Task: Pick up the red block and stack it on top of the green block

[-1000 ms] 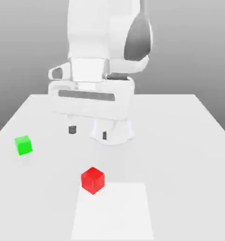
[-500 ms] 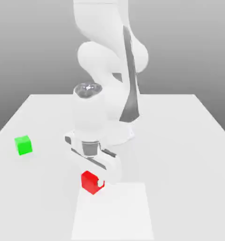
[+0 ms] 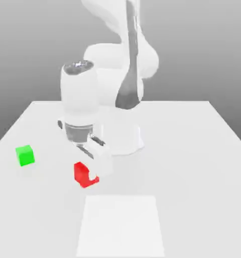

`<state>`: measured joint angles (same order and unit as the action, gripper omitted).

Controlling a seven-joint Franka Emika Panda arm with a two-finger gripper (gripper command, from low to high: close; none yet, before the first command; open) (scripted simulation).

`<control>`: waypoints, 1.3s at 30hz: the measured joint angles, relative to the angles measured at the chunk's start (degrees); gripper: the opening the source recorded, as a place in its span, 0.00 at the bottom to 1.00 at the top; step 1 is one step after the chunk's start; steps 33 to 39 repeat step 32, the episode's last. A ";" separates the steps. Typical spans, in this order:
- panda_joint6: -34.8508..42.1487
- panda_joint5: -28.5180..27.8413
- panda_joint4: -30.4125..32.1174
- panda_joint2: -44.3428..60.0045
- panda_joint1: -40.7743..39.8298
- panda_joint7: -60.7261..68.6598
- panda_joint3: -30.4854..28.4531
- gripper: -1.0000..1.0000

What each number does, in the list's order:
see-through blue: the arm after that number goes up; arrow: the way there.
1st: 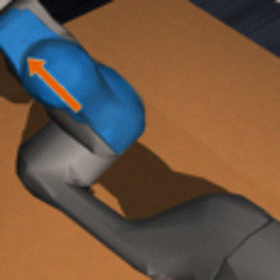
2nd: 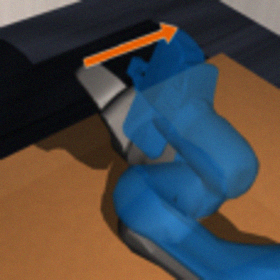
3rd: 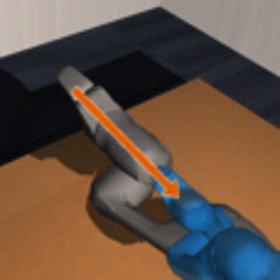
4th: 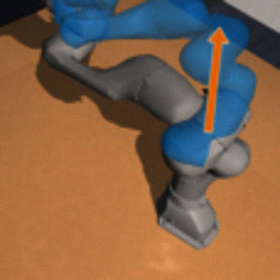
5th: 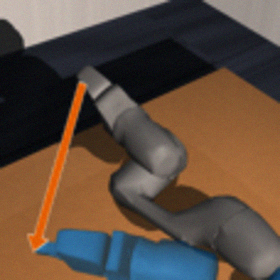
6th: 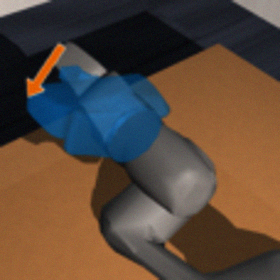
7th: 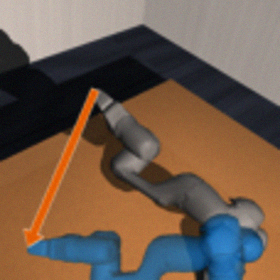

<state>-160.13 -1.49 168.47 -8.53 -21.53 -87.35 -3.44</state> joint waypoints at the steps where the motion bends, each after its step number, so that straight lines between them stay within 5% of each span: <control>1: 0.43 -0.37 -0.27 -0.18 -2.00 -2.47 -0.88 0.00; 17: 6.81 -5.37 -4.62 -2.27 -33.13 -40.65 -14.87 0.00; 29: 2.85 15.52 -6.54 9.21 -27.94 -27.53 -16.86 0.00; 39: 0.86 17.45 -6.62 11.23 -28.03 -26.15 -16.58 0.00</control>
